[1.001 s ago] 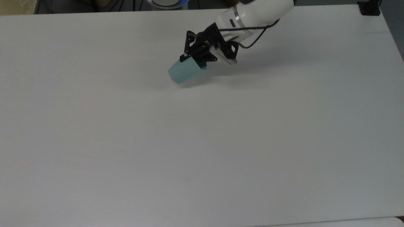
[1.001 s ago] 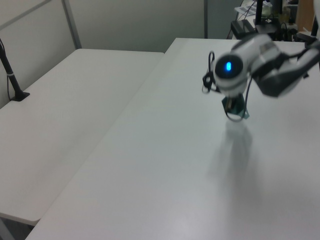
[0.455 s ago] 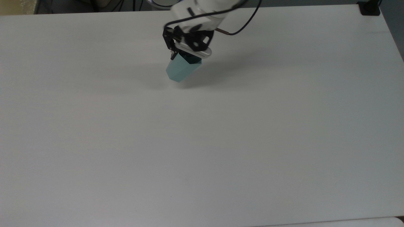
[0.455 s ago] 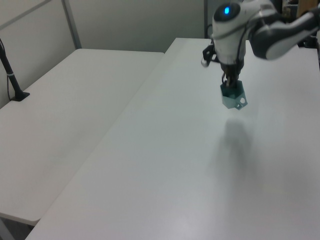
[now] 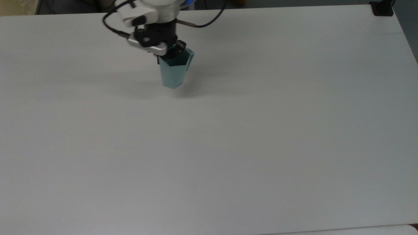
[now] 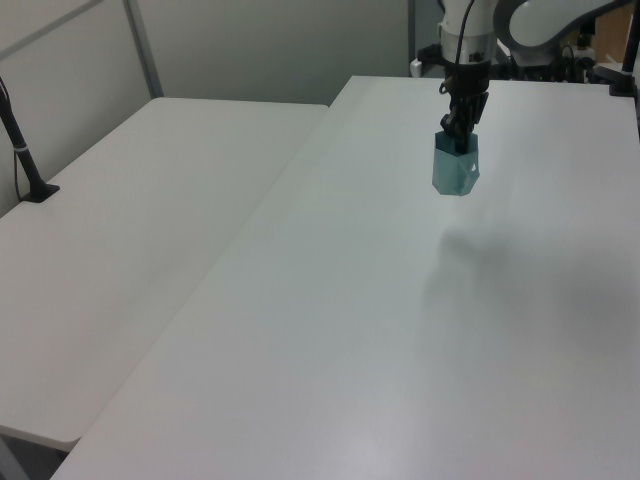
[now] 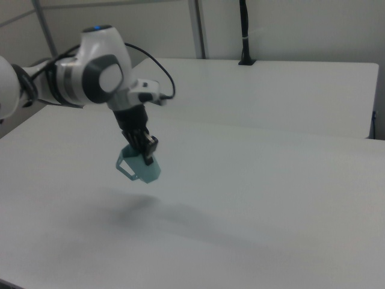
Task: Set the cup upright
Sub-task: 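Lift and rotate the gripped cup so its base points down, then lower the upright cup onto the table surface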
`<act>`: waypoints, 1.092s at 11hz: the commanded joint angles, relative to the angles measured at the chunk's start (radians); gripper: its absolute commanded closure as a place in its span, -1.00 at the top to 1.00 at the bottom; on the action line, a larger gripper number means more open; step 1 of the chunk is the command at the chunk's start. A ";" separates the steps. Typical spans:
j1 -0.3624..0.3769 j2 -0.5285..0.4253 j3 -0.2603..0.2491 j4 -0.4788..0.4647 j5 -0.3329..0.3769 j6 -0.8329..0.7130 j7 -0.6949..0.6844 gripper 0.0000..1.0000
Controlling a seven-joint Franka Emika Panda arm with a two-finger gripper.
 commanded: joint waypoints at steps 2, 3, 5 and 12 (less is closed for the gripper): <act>-0.005 -0.102 -0.134 -0.221 0.204 0.191 -0.184 -1.00; -0.005 -0.094 -0.158 -0.232 0.209 0.195 -0.200 -1.00; -0.004 -0.073 -0.187 -0.278 0.212 0.266 -0.209 -1.00; 0.001 -0.014 -0.187 -0.272 0.243 0.287 -0.200 -0.40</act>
